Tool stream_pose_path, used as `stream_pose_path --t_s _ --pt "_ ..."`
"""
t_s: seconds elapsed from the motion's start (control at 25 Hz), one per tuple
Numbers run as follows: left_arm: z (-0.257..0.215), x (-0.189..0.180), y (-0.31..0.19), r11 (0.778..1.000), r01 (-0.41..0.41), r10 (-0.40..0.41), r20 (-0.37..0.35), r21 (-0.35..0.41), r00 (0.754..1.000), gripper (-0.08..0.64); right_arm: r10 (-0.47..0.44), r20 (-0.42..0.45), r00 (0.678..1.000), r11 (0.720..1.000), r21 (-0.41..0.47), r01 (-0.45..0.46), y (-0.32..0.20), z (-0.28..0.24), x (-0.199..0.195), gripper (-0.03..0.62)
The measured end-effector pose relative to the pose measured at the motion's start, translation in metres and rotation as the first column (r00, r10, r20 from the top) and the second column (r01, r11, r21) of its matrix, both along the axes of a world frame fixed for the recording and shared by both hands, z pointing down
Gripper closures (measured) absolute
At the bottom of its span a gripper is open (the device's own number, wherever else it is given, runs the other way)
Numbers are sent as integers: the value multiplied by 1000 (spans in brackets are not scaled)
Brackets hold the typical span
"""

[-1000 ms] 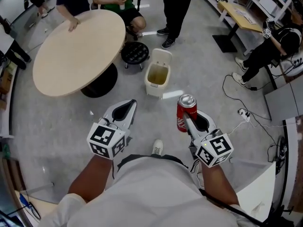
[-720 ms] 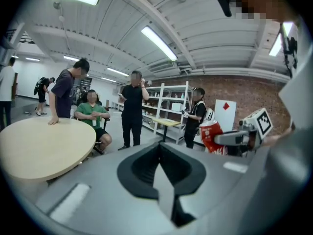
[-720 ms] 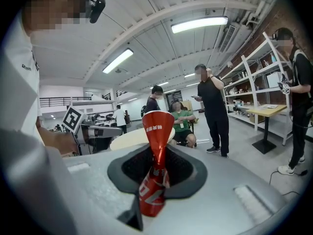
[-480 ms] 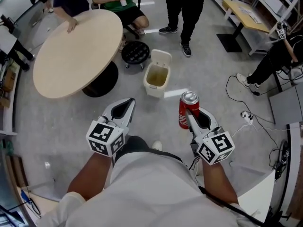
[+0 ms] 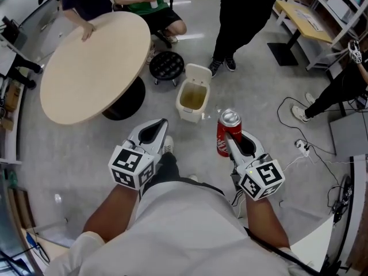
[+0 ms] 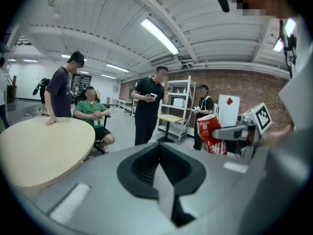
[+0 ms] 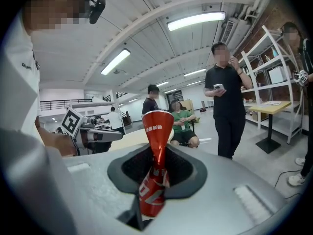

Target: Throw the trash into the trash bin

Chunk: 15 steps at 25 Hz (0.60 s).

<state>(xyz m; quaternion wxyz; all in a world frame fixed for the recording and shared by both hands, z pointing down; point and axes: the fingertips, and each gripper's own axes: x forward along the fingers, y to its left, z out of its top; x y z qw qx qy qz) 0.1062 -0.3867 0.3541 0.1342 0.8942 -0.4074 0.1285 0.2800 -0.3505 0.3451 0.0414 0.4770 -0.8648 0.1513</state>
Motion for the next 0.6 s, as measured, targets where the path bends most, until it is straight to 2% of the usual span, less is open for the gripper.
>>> stream_pose_path --t_s 0.24,0.6 --pt "1 3 -33 1000 -17 17 -10 11 1000 552 12 -11 1000 1000 0 -12 -29 3 -2 520" --pt "8 -2 -90 999 -49 49 -2 -17 999 554 31 -23 999 998 -46 -32 -82 13 -14 518"
